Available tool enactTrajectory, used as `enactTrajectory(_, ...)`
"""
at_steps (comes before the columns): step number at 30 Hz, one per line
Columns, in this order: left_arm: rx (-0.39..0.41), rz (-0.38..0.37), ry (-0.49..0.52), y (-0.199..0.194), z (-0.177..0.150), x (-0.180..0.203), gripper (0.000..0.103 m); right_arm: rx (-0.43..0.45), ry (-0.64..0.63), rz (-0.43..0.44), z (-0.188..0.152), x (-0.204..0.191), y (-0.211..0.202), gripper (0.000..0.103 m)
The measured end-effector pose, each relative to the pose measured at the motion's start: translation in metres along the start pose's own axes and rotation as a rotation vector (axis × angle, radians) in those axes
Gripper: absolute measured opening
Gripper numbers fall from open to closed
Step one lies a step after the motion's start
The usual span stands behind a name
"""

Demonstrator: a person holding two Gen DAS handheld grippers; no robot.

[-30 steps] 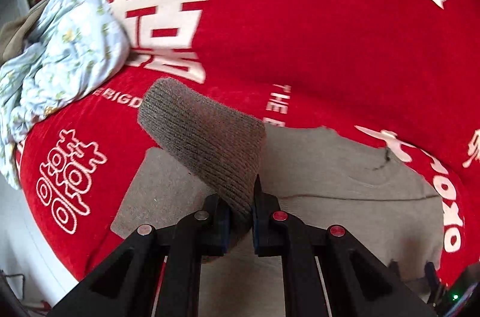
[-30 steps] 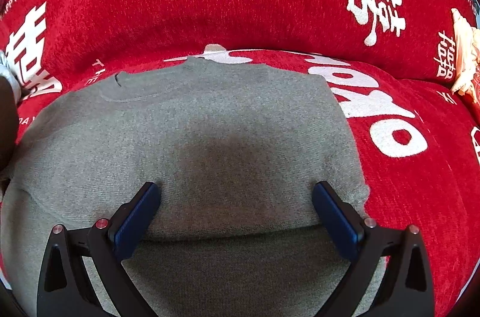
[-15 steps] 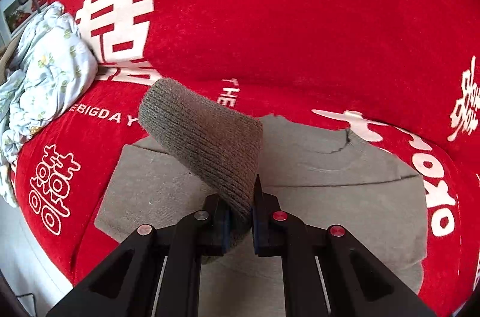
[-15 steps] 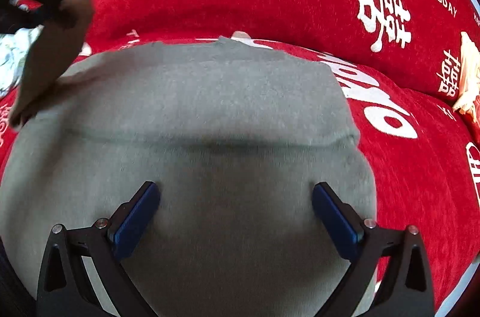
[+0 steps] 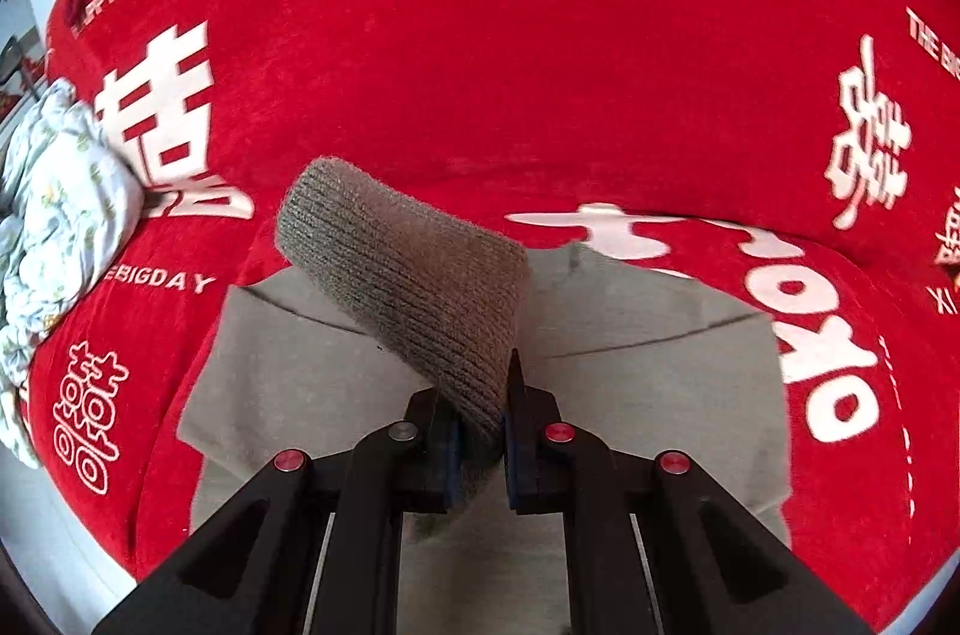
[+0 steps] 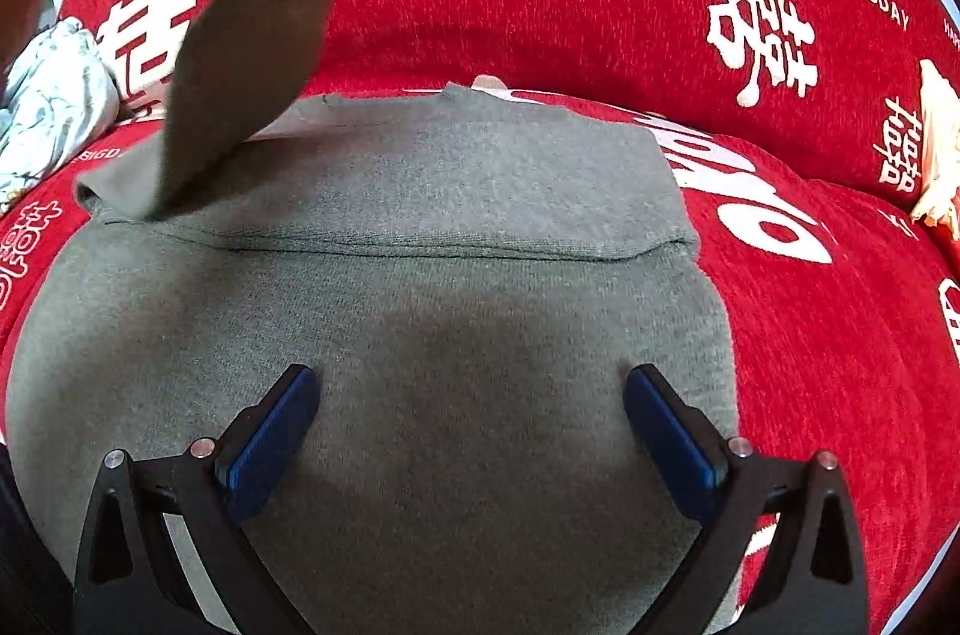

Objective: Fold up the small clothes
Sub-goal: 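Carry the held sleeve with the left tool across the sweater body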

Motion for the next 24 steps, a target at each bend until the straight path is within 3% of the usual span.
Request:
enactTrajectory(8,-0.004,-0.030,0.082,-0.001,-0.004,0.043,0.012,0.016,0.003,0.026,-0.008,0.005,-0.005,0.102)
enactTrajectory(18,-0.022,-0.084,0.142,0.004,-0.007,0.062,0.012,0.035,0.021,0.056,-0.014,0.013,-0.008,0.102)
enactTrajectory(24,-0.075,-0.177,0.175,0.014,-0.013,0.076,0.012,0.055,-0.012,0.045,-0.020,0.011,-0.013,0.102)
Point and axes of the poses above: each gripper's, at about its wrist camera, not at the fingertips, and y roughly the way its jaws point, x to its right, z to its top, the point moved 1 cm from there along y, roughly the way its jaws point, and after that the axes turned 3 degrees about -x, right-handed, at the moved point
